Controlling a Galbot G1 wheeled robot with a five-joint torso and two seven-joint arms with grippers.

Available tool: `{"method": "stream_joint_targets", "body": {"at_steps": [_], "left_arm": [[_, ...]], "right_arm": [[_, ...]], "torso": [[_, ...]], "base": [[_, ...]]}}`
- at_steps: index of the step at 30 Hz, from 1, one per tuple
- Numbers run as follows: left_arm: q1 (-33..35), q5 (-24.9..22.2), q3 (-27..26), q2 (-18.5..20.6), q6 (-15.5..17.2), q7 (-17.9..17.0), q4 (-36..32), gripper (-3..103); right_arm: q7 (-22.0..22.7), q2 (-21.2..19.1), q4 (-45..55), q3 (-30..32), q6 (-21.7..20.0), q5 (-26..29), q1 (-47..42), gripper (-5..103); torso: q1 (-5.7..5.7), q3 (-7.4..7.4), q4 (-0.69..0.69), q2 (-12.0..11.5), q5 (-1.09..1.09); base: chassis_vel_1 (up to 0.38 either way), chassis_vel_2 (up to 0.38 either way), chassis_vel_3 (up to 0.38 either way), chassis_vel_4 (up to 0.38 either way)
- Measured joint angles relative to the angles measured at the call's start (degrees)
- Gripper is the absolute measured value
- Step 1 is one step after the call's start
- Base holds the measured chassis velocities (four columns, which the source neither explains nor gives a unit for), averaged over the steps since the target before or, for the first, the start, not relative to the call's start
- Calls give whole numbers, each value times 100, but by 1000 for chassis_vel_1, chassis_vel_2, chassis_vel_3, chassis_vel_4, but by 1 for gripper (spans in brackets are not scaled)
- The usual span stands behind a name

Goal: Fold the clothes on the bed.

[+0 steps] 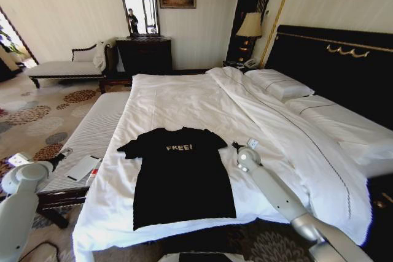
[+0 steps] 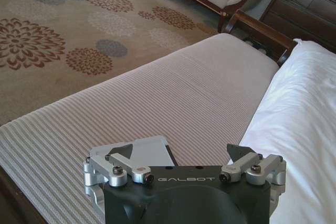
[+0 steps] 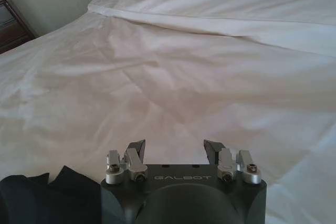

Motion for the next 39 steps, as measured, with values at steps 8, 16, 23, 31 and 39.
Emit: {"method": "stream_joint_targets", "body": {"at_steps": [8, 16, 23, 31, 39], "left_arm": [[-14, 32, 37, 23, 0, -33, -7, 100], [4, 25, -8, 78, 0, -43, 9, 100], [26, 25, -34, 72, 0, -39, 34, 100], [33, 25, -38, 88, 0, -37, 21, 100], [87, 24, -73, 91, 2, -38, -8, 100]], "right_arm": [[-505, 138, -407, -316, -781, 764, 538, 91], [-985, 520, -1424, -766, -881, 335, 1064, 100], [-1218, 657, -1906, -857, -753, 136, 1265, 100], [-1224, 697, -1735, -824, -771, 398, 1195, 86], [-1235, 629, -1586, -838, -820, 415, 1115, 53]], "torso": [[0, 0, 0, 0, -1], [0, 0, 1, 0, 0], [0, 0, -2, 0, -1], [0, 0, 0, 0, -1], [0, 0, 0, 0, 0]], "base": [[0, 0, 0, 0], [0, 0, 0, 0], [0, 0, 0, 0], [0, 0, 0, 0], [0, 0, 0, 0]]}}
